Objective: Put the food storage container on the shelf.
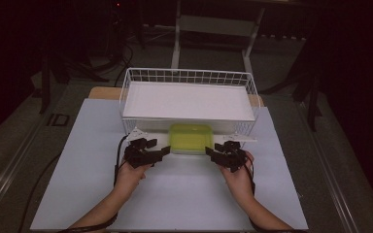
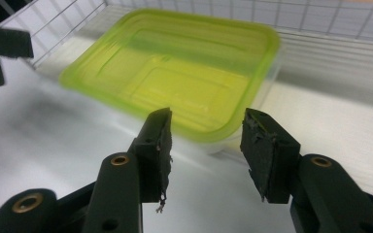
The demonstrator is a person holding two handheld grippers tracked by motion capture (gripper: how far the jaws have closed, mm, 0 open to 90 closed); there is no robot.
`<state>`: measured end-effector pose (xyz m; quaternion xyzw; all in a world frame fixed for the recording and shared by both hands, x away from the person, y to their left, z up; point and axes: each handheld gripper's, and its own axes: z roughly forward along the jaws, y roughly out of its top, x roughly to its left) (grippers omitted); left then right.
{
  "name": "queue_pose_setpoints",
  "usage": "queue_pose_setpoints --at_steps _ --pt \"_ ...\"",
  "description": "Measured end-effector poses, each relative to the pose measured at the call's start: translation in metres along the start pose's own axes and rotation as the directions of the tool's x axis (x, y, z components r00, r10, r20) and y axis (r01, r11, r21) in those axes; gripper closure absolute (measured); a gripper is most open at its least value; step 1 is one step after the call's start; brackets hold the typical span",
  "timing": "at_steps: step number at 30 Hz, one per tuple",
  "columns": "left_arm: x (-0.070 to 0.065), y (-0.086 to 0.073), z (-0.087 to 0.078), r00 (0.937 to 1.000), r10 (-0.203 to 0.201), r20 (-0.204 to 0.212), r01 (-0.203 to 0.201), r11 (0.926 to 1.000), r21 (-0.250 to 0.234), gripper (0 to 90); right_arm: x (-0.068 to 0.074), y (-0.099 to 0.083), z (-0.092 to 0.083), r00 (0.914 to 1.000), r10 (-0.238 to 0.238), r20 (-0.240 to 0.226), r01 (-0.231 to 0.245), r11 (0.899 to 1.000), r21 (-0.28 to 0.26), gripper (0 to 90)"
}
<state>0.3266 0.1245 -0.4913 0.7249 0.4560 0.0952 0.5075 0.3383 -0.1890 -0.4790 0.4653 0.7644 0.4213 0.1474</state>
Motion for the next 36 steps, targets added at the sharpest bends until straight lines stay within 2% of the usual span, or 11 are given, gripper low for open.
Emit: queue_pose_setpoints --at_steps 5,7,9,13,15,17,21,26,30,36 --pt "-0.001 -0.004 -0.01 0.9997 -0.003 0.026 0.003 1.0 0.001 15.6 0.01 -0.004 -0.001 0.999 -0.022 -0.04 0.023 0.999 0.034 54.0" --pt "-0.002 -0.006 -0.013 0.9987 -0.012 0.049 0.012 0.9999 0.0 14.0 0.014 -0.006 0.0 0.9981 -0.05 -0.037 0.051 0.998 0.043 53.7" --pt "-0.003 -0.01 -0.015 0.996 0.003 0.09 -0.003 1.0 -0.001 1.3 0.019 -0.008 0.001 0.9976 -0.056 -0.04 0.058 0.997 0.046 54.2" --pt "-0.008 -0.019 -0.018 0.9943 0.021 0.104 -0.025 0.9991 0.034 0.4 0.026 -0.011 0.003 0.9971 -0.056 -0.052 0.059 0.997 0.05 57.2" --pt "-0.01 -0.024 -0.02 0.9945 0.032 0.1 -0.037 0.9982 0.047 0.4 0.029 -0.012 0.003 0.9969 -0.061 -0.05 0.064 0.997 0.05 62.1" --pt "-0.012 -0.03 -0.021 0.9946 0.037 0.097 -0.042 0.9979 0.05 0.4 0.032 -0.013 0.004 0.9965 -0.07 -0.046 0.072 0.996 0.047 71.6" --pt "-0.014 -0.041 -0.025 0.9956 0.069 0.064 -0.072 0.9967 0.037 0.4 0.035 -0.013 0.007 0.9963 -0.067 -0.054 0.07 0.996 0.052 89.8" --pt "-0.013 -0.045 -0.029 0.9942 0.1 0.039 -0.102 0.9944 0.029 0.4 0.038 -0.012 0.014 0.996 -0.07 -0.056 0.073 0.995 0.063 90.0" --pt "-0.013 -0.045 -0.03 0.9946 0.098 0.035 -0.098 0.9952 0.005 0.4 0.041 -0.011 0.021 0.9964 -0.06 -0.06 0.063 0.996 0.065 90.0" --pt "-0.015 -0.044 -0.029 0.9919 0.126 0.018 -0.126 0.992 0.006 0.4 0.041 -0.008 0.034 0.9965 -0.063 -0.056 0.066 0.995 0.07 90.0"
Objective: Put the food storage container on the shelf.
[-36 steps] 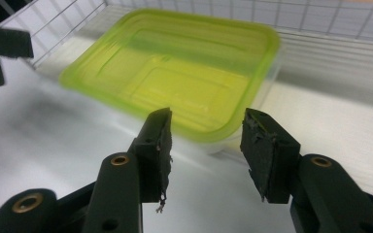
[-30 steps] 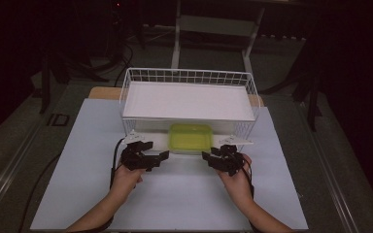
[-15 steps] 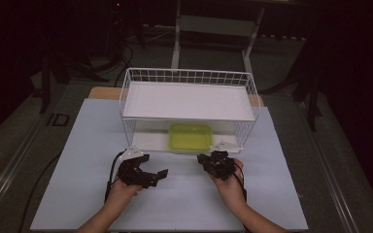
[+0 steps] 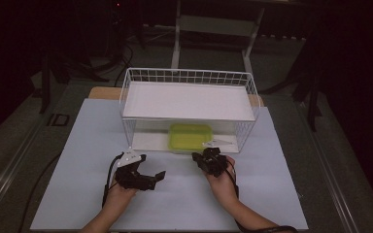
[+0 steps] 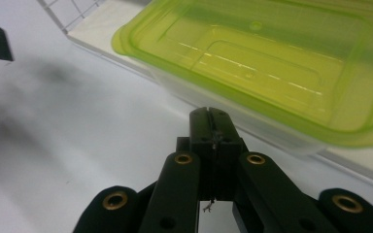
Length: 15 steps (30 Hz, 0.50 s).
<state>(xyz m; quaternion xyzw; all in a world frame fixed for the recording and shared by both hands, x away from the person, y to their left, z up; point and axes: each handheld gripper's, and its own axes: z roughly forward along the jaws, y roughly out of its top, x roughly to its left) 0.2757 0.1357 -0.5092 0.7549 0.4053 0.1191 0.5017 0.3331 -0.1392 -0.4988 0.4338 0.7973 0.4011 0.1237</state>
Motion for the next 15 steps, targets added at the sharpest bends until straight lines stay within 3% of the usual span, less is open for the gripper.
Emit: queue_pose_setpoints --at_steps 10,15 --pt "0.003 0.0 -0.001 0.9999 -0.008 -0.011 0.008 1.0 -0.003 0.4 -0.001 0.008 0.02 0.9996 0.015 0.026 -0.015 1.0 0.009 90.0" --pt "0.003 0.0 -0.001 0.9998 -0.015 -0.011 0.015 0.9998 -0.009 0.4 -0.002 0.014 0.027 0.9987 -0.002 0.051 0.002 1.0 -0.001 90.0"
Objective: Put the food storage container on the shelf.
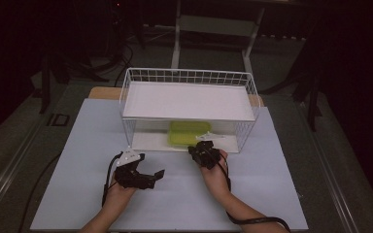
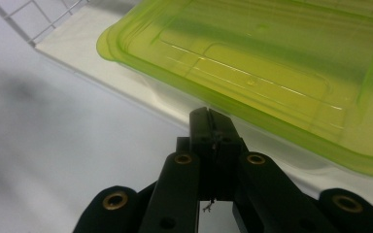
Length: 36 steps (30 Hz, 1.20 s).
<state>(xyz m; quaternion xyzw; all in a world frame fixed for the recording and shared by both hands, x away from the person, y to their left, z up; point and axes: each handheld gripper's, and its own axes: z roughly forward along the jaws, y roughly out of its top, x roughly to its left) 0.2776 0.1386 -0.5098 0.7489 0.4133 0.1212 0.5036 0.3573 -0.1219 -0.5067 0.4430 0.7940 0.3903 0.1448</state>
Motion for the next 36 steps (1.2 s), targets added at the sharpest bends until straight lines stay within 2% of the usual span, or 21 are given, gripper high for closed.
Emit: queue_pose_setpoints --at_steps 8,13,18,25,28,36 --pt "0.0 -0.001 0.001 1.0 -0.001 0.005 0.001 0.9999 0.011 0.4 -0.005 0.008 0.009 0.9996 -0.005 0.028 0.005 1.0 -0.01 90.0" --pt "-0.001 -0.001 0.002 1.0 0.0 0.008 0.0 1.0 0.01 0.4 -0.012 0.01 0.016 0.9989 0.022 0.041 -0.021 1.0 -0.009 90.0" --pt "-0.001 -0.001 0.002 0.9995 0.03 0.003 -0.03 0.9995 -0.005 0.4 -0.016 0.015 0.02 0.9983 0.036 0.045 -0.036 0.999 -0.018 90.0" --pt "-0.002 -0.002 0.001 0.9997 0.021 0.012 -0.021 0.9998 -0.003 0.5 -0.015 0.021 0.024 0.9968 0.072 0.035 -0.072 0.997 -0.019 90.0" --pt "-0.002 -0.002 0.001 0.9994 0.032 0.012 -0.032 0.9995 -0.006 0.5 -0.015 0.024 0.026 0.9971 0.065 0.039 -0.065 0.998 -0.022 90.0" --pt "-0.001 -0.003 0.001 0.9997 0.017 0.017 -0.017 0.9999 -0.003 0.4 -0.018 0.027 0.03 0.9963 0.07 0.05 -0.069 0.997 -0.018 90.0"
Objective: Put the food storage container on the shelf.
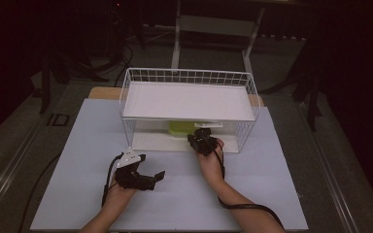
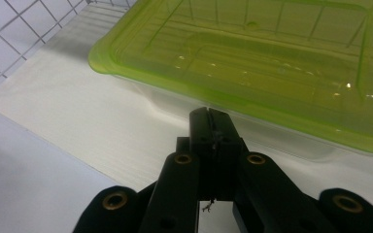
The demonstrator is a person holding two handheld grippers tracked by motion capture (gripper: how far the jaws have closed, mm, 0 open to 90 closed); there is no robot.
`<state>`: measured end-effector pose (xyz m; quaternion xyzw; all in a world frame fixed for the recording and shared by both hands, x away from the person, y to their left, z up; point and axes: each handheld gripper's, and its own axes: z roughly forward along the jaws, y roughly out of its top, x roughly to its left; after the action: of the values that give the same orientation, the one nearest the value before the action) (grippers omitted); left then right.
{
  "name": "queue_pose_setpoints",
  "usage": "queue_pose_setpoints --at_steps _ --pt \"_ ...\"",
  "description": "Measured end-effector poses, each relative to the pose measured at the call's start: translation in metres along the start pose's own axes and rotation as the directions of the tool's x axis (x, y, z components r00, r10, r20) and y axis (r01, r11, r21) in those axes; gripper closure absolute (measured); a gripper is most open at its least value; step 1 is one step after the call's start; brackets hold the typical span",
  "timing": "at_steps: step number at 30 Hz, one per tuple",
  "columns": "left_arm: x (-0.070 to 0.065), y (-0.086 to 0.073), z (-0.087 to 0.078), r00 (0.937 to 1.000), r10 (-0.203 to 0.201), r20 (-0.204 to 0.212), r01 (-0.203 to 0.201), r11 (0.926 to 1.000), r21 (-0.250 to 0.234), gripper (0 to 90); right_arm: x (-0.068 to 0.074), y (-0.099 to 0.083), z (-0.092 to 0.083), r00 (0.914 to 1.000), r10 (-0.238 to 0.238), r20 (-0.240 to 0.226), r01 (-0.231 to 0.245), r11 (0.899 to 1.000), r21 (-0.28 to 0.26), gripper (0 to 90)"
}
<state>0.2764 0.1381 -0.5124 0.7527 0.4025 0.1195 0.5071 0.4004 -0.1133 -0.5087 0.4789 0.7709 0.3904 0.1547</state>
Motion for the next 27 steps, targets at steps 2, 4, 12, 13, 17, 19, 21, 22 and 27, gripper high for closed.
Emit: queue_pose_setpoints --at_steps 2,4,12,13,17,19,21,22,27 --pt "0.0 0.0 0.0 1.0 -0.002 0.0 0.002 1.0 0.002 0.4 0.001 0.0 0.0 1.0 -0.002 0.001 0.002 1.0 0.0 89.9" --pt "0.0 0.0 0.0 1.0 -0.001 -0.001 0.001 1.0 0.001 0.5 0.001 0.0 0.0 1.0 0.002 -0.002 -0.002 1.0 -0.003 89.9" --pt "-0.001 0.002 -0.001 0.9999 0.011 -0.003 -0.011 0.9999 0.002 0.4 0.01 -0.007 -0.012 0.9992 -0.022 -0.035 0.021 0.999 -0.024 89.3" --pt "0.0 0.003 -0.002 1.0 0.009 0.003 -0.009 1.0 0.0 0.4 0.012 -0.008 -0.015 0.9989 -0.021 -0.041 0.021 1.0 -0.02 88.6" --pt "0.001 0.004 -0.004 1.0 -0.003 0.004 0.003 1.0 -0.009 0.4 0.015 -0.013 -0.024 0.9976 -0.049 -0.049 0.048 0.999 -0.025 86.5" --pt "0.002 0.003 -0.003 0.9999 -0.01 0.006 0.01 0.9999 -0.011 0.5 0.016 -0.015 -0.029 0.9968 -0.059 -0.054 0.057 0.998 -0.026 86.1" --pt "0.002 0.004 -0.003 0.9999 -0.009 0.006 0.009 0.9999 -0.01 0.4 0.016 -0.016 -0.033 0.9962 -0.068 -0.054 0.066 0.997 -0.029 83.9" --pt "0.002 0.004 -0.003 1.0 -0.004 0.007 0.004 1.0 -0.009 0.4 0.016 -0.017 -0.035 0.9959 -0.073 -0.052 0.072 0.997 -0.031 81.2" --pt "0.0 0.005 -0.002 0.9987 -0.008 0.051 0.01 0.9998 -0.02 0.5 0.017 -0.023 -0.043 0.9928 -0.101 -0.065 0.099 0.994 -0.037 61.2"
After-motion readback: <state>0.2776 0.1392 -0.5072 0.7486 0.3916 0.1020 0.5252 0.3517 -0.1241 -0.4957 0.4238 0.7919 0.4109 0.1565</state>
